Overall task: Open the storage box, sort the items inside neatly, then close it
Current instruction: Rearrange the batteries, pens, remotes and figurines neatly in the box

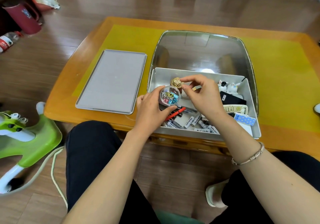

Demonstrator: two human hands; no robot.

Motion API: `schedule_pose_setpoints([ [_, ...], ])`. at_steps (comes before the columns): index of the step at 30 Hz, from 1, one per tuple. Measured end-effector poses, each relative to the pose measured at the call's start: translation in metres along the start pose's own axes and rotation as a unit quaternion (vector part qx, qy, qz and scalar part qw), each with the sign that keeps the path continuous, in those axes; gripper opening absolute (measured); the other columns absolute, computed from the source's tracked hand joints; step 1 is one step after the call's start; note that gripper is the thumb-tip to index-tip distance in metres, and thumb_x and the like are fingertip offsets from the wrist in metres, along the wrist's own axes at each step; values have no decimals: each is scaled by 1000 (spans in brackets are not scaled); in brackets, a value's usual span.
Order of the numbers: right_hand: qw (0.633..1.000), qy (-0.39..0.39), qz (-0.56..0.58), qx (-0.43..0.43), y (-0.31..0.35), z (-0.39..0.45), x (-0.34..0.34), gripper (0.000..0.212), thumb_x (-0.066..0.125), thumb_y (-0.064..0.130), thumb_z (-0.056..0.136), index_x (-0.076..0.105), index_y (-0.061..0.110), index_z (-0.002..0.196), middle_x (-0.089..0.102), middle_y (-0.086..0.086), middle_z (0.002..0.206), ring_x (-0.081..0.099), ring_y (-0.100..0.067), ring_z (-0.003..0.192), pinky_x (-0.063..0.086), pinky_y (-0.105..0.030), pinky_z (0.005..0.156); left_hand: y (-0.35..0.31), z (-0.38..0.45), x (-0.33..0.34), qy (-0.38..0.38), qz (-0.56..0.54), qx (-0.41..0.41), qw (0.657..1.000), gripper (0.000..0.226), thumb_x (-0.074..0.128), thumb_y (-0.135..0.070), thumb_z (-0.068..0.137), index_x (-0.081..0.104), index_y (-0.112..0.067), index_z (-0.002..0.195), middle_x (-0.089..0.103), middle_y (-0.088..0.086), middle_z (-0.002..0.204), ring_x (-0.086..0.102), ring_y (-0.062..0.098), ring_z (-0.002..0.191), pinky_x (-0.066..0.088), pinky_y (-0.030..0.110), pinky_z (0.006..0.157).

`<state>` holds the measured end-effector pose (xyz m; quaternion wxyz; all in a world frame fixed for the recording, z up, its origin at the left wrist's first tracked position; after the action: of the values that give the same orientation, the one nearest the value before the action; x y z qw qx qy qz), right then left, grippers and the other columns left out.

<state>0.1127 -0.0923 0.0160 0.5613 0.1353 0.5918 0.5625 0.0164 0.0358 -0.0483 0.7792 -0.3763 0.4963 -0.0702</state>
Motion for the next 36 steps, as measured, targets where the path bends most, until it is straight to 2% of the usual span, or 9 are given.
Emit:
schedule_pose_setpoints([
  [2,1000,-11,-5,15,-10,2,-4,12,66,12,86,72,19,93,58,23,76,56,-4,70,45,-14,64,10,1,-4,10,-83,-40,996,66,74,-45,76,45,-27,133,58,-7,125,49,9,114,36,23,97],
  [5,999,-8,-33,42,-30,6,-1,15,64,10,86,70,24,89,59,20,74,54,-6,66,41,-15,64,29,0,-28,-49,-177,-93,979,62,68,-44,83,43,-22,134,56,-7,124,54,4,108,43,2,75],
  [8,994,50,-82,53,-45,9,22,17,62,8,87,70,19,97,67,8,87,55,-8,66,46,-22,70,38,-1,-51,-106,-139,-82,981,62,63,-49,85,42,-19,134,54,-7,123,52,7,110,42,5,78],
  [11,983,105,-153,13,-45,13,50,20,60,7,88,70,14,104,69,2,101,55,-1,73,43,-20,77,45,-1,-59,-126,-130,-84,980,63,70,-35,84,38,-19,136,51,0,131,48,13,119,47,24,94],
  [15,948,194,-250,-22,-44,20,91,32,50,5,92,61,12,121,65,-11,117,60,-28,107,49,-42,91,51,-4,-58,-125,-143,-91,978,67,75,-21,82,37,-19,138,48,-3,132,45,13,122,47,34,100],
  [23,874,316,-367,-42,-54,22,136,51,47,-6,82,47,6,132,48,-15,129,53,-37,114,48,-46,90,53,-10,-48,-97,-161,-90,978,67,76,-24,80,38,-23,136,49,-9,129,45,3,117,44,13,92],
  [27,883,303,-355,-40,-61,20,127,40,51,-6,80,62,6,116,59,-17,111,59,-38,98,52,-41,76,54,-10,-48,-97,-180,-95,974,67,77,-24,79,39,-24,134,47,-15,122,47,-4,109,44,6,86],
  [31,902,268,-336,-37,-68,17,110,28,53,4,88,65,9,113,64,-15,110,59,-35,99,50,-38,80,51,-10,-45,-96,-197,-96,971,65,77,-22,79,40,-22,133,48,-13,120,44,-20,106,46,5,82],
  [36,918,258,-293,-64,-63,13,105,21,55,5,85,60,13,104,56,-10,107,55,-31,95,48,-42,79,52,-12,-42,-93,-203,-103,969,64,78,-24,78,41,-24,132,49,-15,119,45,-20,106,47,5,81],
])
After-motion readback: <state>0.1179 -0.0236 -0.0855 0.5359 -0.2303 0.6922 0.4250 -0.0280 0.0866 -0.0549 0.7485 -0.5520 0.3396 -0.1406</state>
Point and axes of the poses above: each hand's wrist, its own z-axis towards the middle knuckle, its own x-axis out of the palm, y = z × x, the point moved 9 cm from there along z, towards the middle knuckle
